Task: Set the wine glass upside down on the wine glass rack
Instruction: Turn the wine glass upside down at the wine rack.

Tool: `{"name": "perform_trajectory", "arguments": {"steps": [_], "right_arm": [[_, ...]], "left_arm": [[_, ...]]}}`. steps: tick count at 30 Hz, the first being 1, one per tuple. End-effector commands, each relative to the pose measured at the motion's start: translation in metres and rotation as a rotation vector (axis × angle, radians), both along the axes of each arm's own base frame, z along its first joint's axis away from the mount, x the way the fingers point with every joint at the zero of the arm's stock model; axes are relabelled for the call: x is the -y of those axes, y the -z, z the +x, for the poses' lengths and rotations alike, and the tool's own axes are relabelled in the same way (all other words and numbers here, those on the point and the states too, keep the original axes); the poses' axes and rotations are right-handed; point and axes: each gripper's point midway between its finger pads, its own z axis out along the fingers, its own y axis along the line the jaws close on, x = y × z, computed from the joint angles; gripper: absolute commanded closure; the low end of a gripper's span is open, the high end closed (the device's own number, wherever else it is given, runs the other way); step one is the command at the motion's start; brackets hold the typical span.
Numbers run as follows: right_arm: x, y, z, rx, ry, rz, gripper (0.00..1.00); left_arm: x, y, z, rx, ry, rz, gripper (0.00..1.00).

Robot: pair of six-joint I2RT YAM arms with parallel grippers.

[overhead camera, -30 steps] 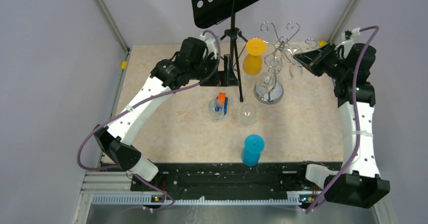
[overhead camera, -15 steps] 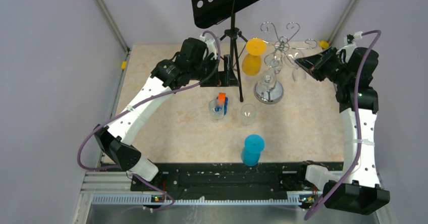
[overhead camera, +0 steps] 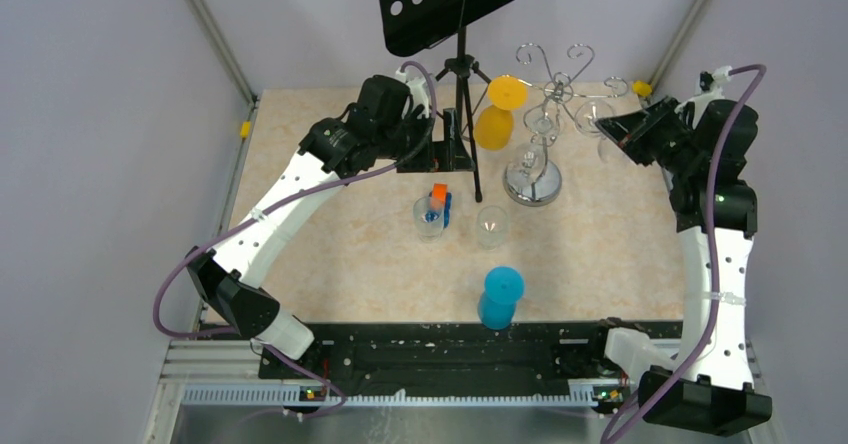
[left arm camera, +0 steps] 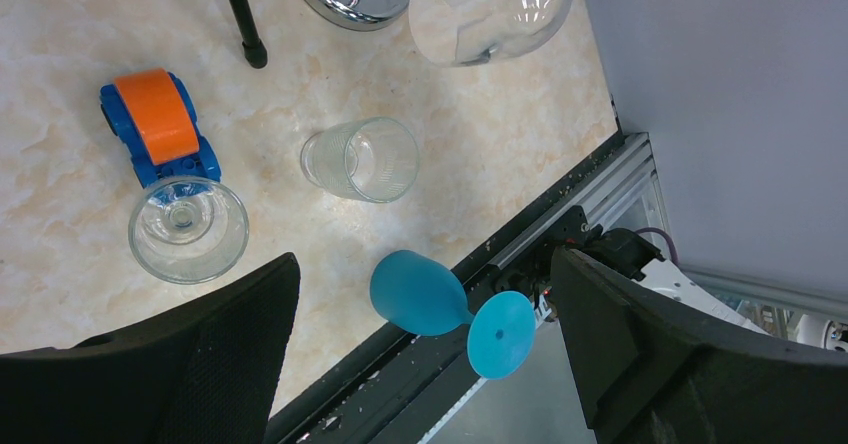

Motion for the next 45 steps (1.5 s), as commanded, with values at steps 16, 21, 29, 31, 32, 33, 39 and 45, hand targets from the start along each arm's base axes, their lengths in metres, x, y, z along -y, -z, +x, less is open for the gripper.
{"name": "perform_trajectory", "arguments": {"steps": [16,21,29,31,32,33,39,45], "right_arm": [[0.019,-0.034,0.024,0.144,0.077,-0.041,1.00],[0.019,-0.028,0.028,0.140,0.081,-0.022,1.00],[0.019,-0.019,0.033,0.125,0.081,-0.015,0.98],[0.020,-0.016,0.033,0.121,0.081,-0.015,0.95],[0.019,-0.016,0.033,0.122,0.079,-0.019,0.94],[0.019,-0.015,0.033,0.121,0.079,-0.020,0.92],[0.019,-0.012,0.032,0.113,0.069,-0.027,0.87],[0.021,-0.011,0.031,0.108,0.076,-0.050,0.75]], "left_arm": [[0.005,-0.008,0.001,0.024,0.012,-0.030,0.02],[0.006,-0.007,0.001,0.023,0.015,-0.028,0.02],[0.006,-0.006,0.001,0.019,0.015,-0.026,0.02],[0.006,-0.006,0.001,0.019,0.016,-0.027,0.02],[0.006,-0.006,0.001,0.019,0.016,-0.027,0.02],[0.005,-0.006,0.001,0.020,0.015,-0.027,0.02],[0.005,-0.005,0.000,0.015,0.015,-0.026,0.02],[0.006,-0.006,0.000,0.013,0.014,-0.030,0.02]]}}
